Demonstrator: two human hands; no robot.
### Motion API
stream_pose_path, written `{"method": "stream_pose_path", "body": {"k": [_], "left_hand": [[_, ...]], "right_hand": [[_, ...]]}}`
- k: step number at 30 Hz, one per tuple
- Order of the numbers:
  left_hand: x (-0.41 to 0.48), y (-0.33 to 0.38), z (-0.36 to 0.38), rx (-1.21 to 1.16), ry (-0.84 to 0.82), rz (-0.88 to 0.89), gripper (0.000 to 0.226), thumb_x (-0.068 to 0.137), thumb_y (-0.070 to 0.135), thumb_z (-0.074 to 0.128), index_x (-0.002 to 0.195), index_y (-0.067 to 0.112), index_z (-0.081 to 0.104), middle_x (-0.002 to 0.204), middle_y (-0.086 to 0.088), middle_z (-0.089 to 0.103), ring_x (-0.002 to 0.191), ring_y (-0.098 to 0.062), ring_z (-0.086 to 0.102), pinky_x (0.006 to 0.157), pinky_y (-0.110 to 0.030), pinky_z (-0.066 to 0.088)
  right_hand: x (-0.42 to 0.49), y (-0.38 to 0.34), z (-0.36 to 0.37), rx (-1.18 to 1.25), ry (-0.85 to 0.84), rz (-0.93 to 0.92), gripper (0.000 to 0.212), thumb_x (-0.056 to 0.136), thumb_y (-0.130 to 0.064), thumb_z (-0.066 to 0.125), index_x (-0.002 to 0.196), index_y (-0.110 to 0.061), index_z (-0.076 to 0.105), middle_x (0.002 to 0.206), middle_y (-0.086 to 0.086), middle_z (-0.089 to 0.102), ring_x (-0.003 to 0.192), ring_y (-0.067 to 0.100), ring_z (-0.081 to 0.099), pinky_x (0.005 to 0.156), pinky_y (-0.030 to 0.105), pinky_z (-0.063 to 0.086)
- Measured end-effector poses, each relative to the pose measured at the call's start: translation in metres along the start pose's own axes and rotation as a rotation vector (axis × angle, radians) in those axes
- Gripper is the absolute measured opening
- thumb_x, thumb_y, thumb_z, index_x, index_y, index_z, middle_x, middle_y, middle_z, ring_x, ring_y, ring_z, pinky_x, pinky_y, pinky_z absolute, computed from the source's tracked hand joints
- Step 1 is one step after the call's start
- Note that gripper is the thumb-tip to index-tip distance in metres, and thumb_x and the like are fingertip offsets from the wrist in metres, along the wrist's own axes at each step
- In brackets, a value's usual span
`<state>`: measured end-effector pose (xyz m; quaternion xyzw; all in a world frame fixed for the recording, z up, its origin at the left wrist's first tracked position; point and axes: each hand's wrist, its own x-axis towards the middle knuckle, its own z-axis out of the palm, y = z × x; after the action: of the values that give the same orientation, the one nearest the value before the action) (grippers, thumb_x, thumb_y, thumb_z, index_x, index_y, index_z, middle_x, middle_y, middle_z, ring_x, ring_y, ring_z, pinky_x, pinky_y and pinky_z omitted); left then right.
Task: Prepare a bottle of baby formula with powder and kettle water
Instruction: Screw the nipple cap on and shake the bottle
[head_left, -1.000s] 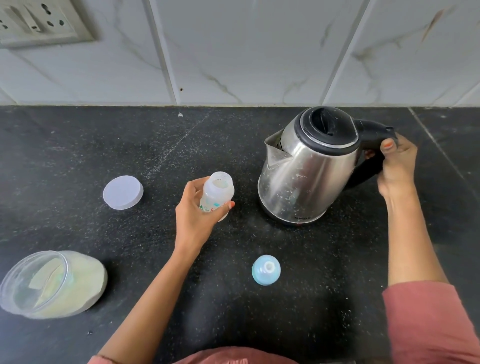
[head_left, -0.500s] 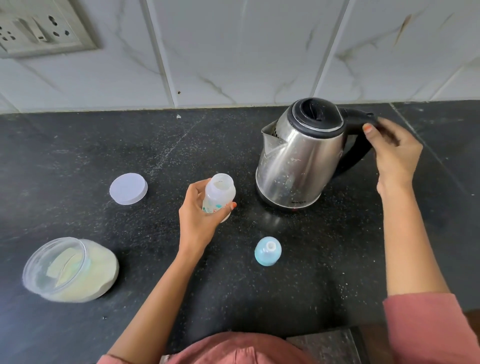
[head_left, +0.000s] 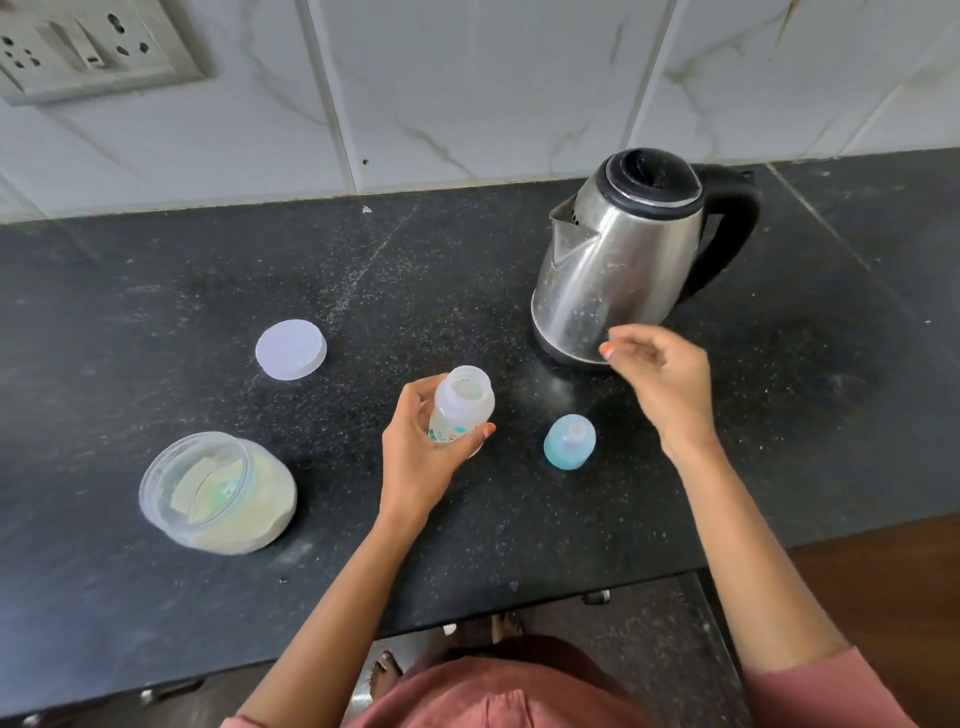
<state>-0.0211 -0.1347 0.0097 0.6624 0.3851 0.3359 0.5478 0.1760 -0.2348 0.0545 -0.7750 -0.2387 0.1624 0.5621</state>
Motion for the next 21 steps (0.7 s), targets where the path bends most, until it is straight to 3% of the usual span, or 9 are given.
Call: {"method": "stream_pose_path", "body": {"k": [5,9,11,21], "left_hand": [[-0.012,-0.01,-0.01,0.004,-0.055,-0.01,0.056,0.063,0.012,0.084,0.099,0.037,0.05,0.105,0.021,0.059,0.096,0.011,0.055,0.078,-0.009,0.045],[-0.021,-0.019,-0.014,-0.01,-0.087,-0.016,0.056,0.062,0.014,0.085,0.1,0.036,0.051,0.107,0.017,0.061,0.101,-0.001,0.058,0.083,-0.018,0.048],[-0.026,-0.023,-0.014,-0.029,-0.106,-0.016,0.056,0.062,0.013,0.085,0.101,0.034,0.051,0.11,0.013,0.062,0.103,-0.006,0.059,0.086,-0.022,0.048],[-0.031,-0.031,-0.015,-0.064,-0.131,-0.014,0.057,0.063,0.01,0.084,0.104,0.032,0.05,0.11,0.013,0.06,0.102,-0.001,0.058,0.087,-0.021,0.048]], "right_hand": [[-0.033,0.02,0.019,-0.252,-0.134,0.003,0.031,0.074,-0.015,0.075,0.103,-0.015,0.065,0.103,-0.002,0.06,0.092,0.008,0.055,0.079,0.01,0.042],[-0.045,0.04,0.024,-0.487,-0.257,0.042,0.064,0.065,-0.021,0.081,0.123,-0.015,0.053,0.126,0.005,0.048,0.115,0.019,0.046,0.097,0.028,0.037],[-0.05,0.047,0.028,-0.542,-0.266,0.048,0.073,0.064,-0.019,0.083,0.128,-0.015,0.048,0.13,0.008,0.045,0.121,0.024,0.042,0.101,0.03,0.034],[-0.061,0.054,0.036,-0.492,-0.19,0.021,0.063,0.071,-0.004,0.074,0.128,-0.014,0.047,0.128,0.007,0.053,0.119,0.022,0.048,0.092,0.017,0.032]]}}
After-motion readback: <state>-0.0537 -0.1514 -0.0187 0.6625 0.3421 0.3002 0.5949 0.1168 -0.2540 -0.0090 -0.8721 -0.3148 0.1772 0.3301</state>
